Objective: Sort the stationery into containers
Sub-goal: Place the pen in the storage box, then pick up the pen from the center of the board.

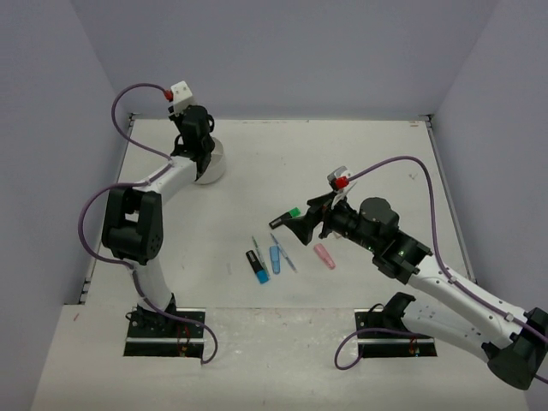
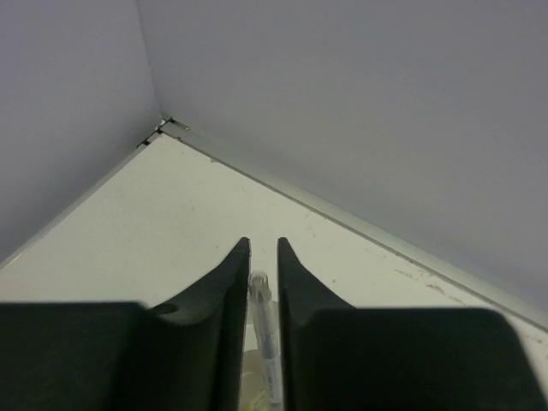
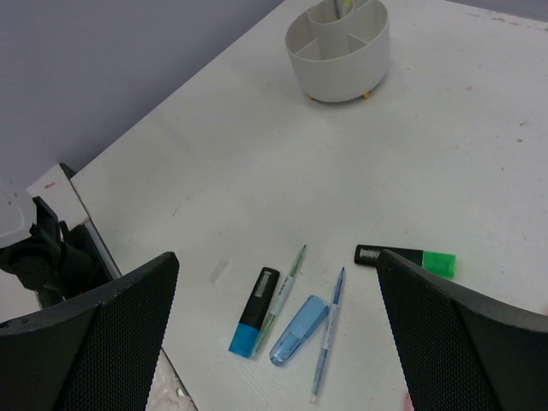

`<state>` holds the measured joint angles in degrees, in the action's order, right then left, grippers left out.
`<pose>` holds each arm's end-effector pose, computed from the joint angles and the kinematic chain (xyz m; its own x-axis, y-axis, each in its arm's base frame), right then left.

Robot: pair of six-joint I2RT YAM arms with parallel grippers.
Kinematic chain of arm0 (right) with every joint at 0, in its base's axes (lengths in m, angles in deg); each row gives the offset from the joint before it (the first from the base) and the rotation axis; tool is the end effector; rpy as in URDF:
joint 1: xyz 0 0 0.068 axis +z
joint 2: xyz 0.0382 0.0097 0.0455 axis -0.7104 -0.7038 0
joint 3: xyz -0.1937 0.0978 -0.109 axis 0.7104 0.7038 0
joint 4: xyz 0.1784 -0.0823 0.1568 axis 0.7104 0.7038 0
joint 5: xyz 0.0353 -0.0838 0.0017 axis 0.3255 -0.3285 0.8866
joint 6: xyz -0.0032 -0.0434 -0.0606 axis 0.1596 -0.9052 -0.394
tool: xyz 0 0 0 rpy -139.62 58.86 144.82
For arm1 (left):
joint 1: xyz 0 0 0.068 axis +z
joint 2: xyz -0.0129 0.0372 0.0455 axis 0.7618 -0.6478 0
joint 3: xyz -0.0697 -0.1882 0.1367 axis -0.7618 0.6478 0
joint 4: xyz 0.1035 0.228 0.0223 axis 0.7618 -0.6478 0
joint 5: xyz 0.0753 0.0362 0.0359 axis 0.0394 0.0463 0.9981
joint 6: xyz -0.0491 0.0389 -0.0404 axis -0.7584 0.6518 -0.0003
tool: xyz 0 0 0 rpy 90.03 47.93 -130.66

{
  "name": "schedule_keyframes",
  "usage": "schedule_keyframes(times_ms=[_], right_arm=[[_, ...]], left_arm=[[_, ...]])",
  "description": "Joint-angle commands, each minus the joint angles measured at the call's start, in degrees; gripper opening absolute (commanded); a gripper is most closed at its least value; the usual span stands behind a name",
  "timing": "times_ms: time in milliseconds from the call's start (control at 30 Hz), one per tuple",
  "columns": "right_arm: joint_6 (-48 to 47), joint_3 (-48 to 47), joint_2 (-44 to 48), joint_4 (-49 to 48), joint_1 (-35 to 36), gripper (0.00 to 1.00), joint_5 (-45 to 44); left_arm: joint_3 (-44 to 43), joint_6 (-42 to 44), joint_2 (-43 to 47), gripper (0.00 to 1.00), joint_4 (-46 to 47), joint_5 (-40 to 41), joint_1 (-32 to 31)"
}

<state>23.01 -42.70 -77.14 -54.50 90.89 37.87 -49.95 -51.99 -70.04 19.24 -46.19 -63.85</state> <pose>0.1653 0.1789 0.2974 -0.3159 0.0905 -0.9445 -0.7259 0.6179 0.3020 0.4341 -0.0655 0.2666 0.0417 -0.1840 -0.9820 -0.4908 0.8523 -0.1805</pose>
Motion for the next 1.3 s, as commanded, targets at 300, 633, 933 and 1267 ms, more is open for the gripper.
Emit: schedule_keyframes(times_ms=[300,633,933,1267], right_arm=[[4.36,-5.55,-10.27,4.53,0.11,0.97,-0.13],[13.45,-18.11,-30.31,34.07,6.62,0.51,-16.53],[13.05,-24.90,-45.46,35.42,10.15,0.31,-15.97],[12.20,-30.35,-55.29,37.28,10.62,0.23,-19.26]], left_arm=[[3.44,-16.44,19.16,0.91,-17.52,-7.13,-1.06],[17.56,-22.94,39.36,1.00,-44.70,-24.91,-6.00],[25.05,-16.23,46.44,1.00,-56.02,-26.70,-12.86],[26.00,-14.78,54.59,1.00,-61.28,-26.51,-12.94]])
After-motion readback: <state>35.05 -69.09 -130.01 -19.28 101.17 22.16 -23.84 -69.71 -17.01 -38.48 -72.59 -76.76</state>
